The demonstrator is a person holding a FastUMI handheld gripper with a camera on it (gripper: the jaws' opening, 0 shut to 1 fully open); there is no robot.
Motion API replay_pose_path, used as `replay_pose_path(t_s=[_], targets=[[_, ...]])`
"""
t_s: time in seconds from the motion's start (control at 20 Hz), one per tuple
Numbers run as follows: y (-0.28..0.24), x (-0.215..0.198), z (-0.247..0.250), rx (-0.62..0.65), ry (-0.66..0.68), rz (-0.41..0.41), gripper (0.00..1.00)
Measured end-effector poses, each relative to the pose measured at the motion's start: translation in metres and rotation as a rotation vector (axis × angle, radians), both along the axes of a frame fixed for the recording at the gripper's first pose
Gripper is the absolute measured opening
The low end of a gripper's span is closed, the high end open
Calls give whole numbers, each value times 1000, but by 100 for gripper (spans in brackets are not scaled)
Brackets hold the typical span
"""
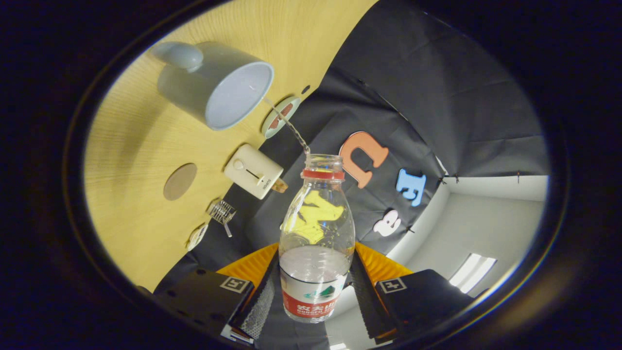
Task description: Take the bottle from table, then pour the juice into the cup, finally place the bottle on the coaster
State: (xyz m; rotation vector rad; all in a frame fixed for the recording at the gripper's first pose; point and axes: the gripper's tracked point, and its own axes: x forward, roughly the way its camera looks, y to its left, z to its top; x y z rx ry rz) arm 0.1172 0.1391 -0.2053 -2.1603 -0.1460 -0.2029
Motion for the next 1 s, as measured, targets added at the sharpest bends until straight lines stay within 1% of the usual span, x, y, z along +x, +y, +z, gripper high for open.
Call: replay_pose_path(t_s=[0.2,0.4,0.65,1.0], targets=[[7,-1,2,-51,-1,12,81],[1,1,0,-49,8,-9,81],[6,1,-2,-86,12,8,81],[-3,1,-1,-48,12,-5,81]])
